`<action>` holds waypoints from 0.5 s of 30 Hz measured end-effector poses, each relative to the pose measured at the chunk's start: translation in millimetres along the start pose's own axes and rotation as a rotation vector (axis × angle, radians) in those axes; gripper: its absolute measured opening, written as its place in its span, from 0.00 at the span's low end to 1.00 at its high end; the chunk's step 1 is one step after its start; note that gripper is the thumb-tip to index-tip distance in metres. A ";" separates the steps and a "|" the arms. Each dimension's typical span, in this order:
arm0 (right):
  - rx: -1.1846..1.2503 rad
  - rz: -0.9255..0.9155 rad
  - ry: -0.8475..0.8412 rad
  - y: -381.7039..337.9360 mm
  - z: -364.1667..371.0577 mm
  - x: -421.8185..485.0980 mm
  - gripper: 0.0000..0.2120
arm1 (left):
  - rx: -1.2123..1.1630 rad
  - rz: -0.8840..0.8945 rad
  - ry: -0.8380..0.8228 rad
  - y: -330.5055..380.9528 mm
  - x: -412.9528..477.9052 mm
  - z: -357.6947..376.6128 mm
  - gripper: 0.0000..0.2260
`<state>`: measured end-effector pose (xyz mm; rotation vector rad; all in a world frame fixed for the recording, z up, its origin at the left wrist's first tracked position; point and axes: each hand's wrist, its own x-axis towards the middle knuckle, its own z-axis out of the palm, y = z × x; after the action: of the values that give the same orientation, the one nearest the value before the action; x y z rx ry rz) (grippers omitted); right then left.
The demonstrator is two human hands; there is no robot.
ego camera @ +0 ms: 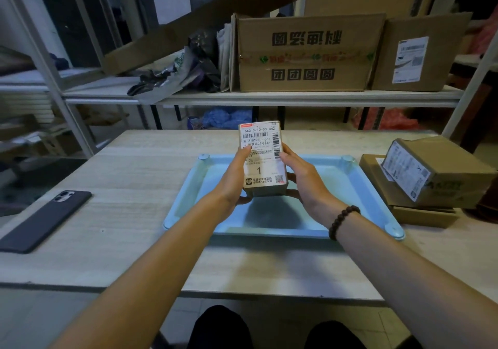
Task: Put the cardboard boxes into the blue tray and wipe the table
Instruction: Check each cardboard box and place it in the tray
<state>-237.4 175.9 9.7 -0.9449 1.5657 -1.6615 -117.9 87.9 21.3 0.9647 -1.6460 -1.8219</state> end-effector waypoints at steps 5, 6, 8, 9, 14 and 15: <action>-0.018 0.003 -0.006 -3.6 7.8 -0.8 0.17 | -0.009 0.009 0.005 2.5 -0.8 -6.5 0.19; -0.022 0.003 -0.011 -3.6 9.8 -2.0 0.16 | -0.006 0.005 0.007 2.4 -0.9 -8.5 0.19; -0.033 -0.008 -0.014 -6.1 9.9 -2.5 0.14 | -0.008 0.005 0.003 2.2 0.8 -10.9 0.19; -0.045 -0.009 -0.012 -6.9 9.4 -5.0 0.12 | -0.018 -0.001 -0.001 0.4 0.9 -11.8 0.20; -0.041 -0.018 0.005 -4.4 1.5 -16.5 0.07 | 0.019 -0.004 -0.060 -8.3 -2.6 -7.8 0.18; -0.050 -0.039 0.025 -1.8 -1.2 -17.6 0.06 | 0.053 0.018 -0.055 -9.6 -4.0 -4.0 0.17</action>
<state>-229.1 191.7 10.4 -0.9899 1.6221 -1.6742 -111.4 89.7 12.5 0.9263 -1.7382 -1.8163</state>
